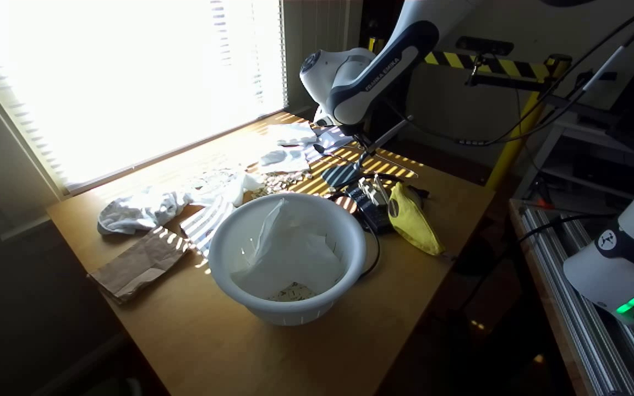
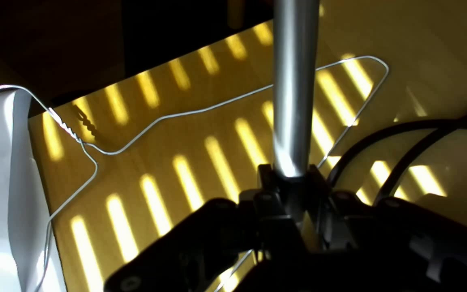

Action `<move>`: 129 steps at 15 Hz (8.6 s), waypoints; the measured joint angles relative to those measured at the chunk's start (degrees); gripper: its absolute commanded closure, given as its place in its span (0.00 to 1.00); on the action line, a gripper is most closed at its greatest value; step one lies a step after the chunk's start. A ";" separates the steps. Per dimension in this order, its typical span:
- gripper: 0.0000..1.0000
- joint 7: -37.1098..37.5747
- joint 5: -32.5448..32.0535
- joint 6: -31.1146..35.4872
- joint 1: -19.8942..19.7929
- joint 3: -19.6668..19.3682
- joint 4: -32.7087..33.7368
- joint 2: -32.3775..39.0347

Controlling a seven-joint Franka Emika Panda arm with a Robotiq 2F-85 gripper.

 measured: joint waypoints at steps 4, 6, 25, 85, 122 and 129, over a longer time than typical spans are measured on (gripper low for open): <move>0.94 0.00 0.45 -1.70 -0.66 0.02 3.39 2.49; 0.94 -0.11 0.45 -3.12 -0.62 0.25 5.55 3.37; 0.94 -1.48 -0.27 -11.19 1.80 0.37 14.14 7.07; 0.94 -3.69 9.68 -28.10 5.97 2.20 66.37 35.71; 0.94 -30.97 2.52 -20.66 15.88 -2.92 66.19 26.99; 0.94 -36.83 2.51 -15.20 19.54 -2.81 66.20 26.99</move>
